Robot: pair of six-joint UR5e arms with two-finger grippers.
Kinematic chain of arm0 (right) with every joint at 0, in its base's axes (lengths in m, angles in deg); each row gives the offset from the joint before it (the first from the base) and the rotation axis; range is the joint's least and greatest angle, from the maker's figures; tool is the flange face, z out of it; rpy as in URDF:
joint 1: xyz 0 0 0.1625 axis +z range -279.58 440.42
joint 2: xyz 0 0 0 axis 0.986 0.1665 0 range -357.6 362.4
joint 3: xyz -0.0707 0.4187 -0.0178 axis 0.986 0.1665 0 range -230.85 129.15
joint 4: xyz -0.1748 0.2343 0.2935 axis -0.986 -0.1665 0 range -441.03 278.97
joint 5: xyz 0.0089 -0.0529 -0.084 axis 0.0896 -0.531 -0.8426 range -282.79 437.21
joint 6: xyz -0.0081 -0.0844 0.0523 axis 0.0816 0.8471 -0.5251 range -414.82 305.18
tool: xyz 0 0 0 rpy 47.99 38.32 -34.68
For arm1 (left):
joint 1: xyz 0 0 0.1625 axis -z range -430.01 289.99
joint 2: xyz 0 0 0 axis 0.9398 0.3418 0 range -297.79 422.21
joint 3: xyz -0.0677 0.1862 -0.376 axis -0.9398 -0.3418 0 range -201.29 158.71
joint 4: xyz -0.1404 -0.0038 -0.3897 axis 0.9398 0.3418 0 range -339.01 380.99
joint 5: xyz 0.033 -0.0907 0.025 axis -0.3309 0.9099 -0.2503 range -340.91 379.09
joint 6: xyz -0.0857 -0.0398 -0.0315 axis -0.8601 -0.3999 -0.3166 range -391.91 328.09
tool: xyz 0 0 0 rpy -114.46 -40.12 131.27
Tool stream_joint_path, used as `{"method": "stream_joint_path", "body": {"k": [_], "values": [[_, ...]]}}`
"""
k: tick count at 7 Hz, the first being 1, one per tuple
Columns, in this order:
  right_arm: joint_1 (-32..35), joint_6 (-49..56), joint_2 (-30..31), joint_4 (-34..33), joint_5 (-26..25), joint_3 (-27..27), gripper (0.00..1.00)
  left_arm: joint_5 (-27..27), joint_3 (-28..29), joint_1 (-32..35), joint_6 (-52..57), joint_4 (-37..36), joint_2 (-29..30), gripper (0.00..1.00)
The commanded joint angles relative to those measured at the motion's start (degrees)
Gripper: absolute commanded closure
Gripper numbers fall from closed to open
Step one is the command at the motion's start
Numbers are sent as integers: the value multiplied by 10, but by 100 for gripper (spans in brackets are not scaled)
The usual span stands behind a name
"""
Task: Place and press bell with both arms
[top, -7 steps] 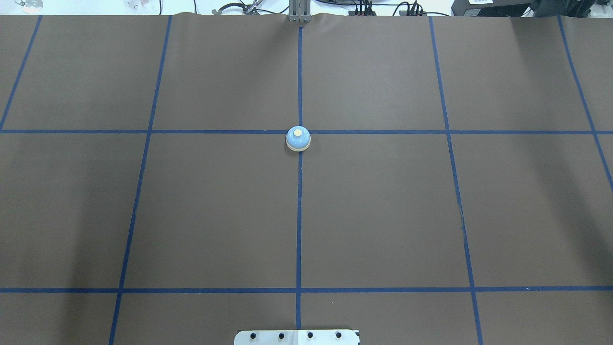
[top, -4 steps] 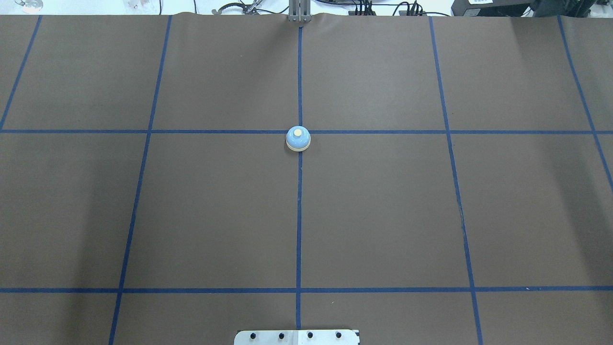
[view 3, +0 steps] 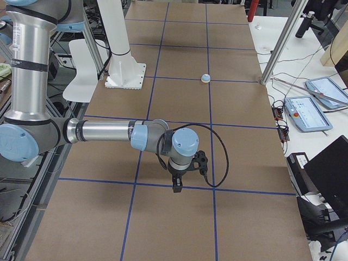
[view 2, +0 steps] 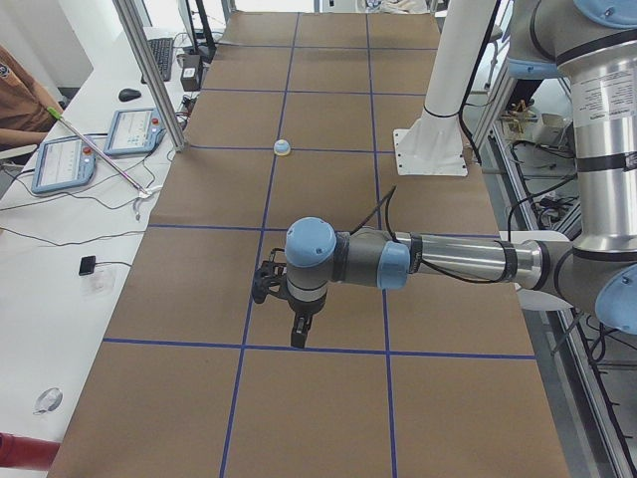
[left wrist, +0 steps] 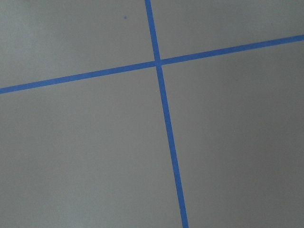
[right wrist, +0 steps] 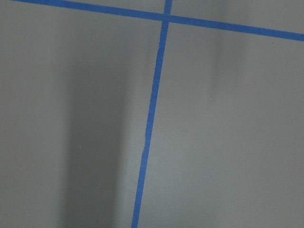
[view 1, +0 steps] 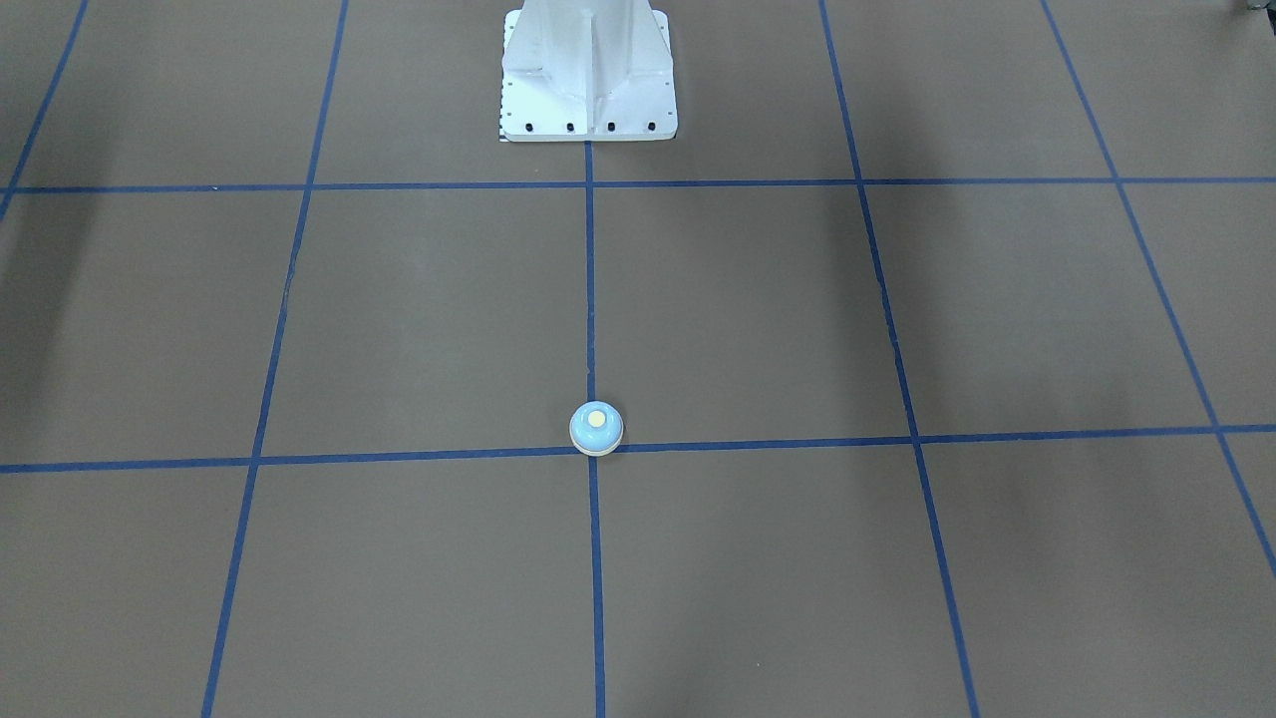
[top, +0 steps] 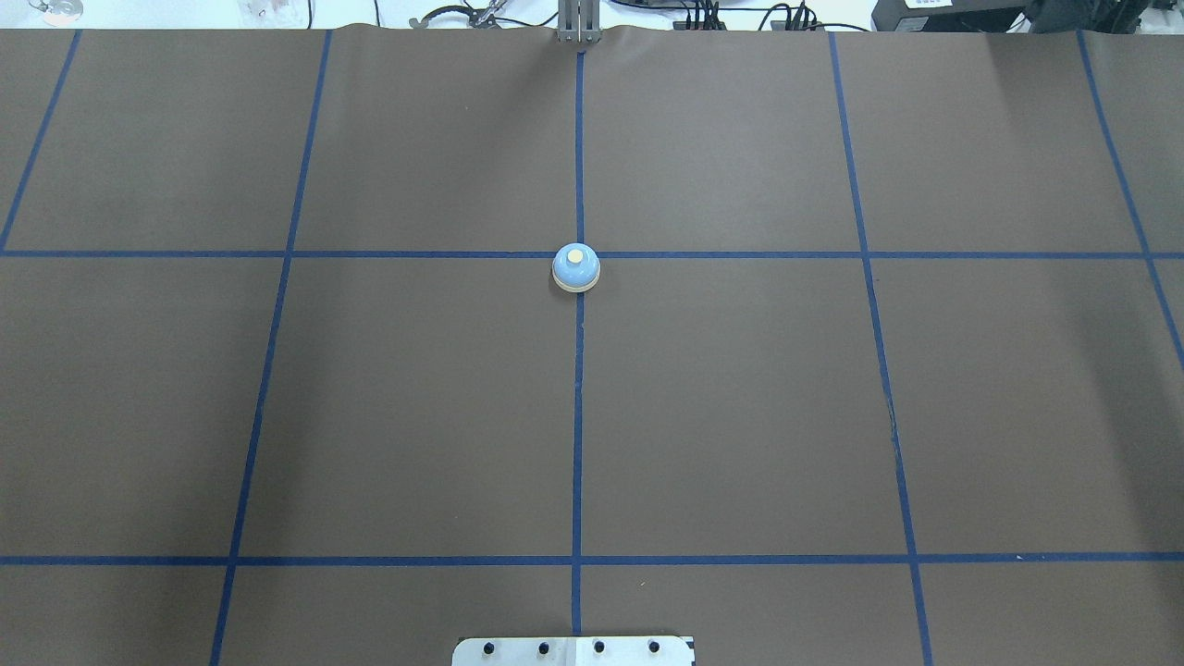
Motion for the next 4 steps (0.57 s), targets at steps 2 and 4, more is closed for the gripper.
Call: {"method": "stream_joint_path", "body": {"k": [2,4], "values": [[11,2,5,0,-1,4,0,1,5,0,-1,-5,-3,0],[11,-26,5,2,-2,-11,0,1,4,1,-1,-5,-6,0]]}}
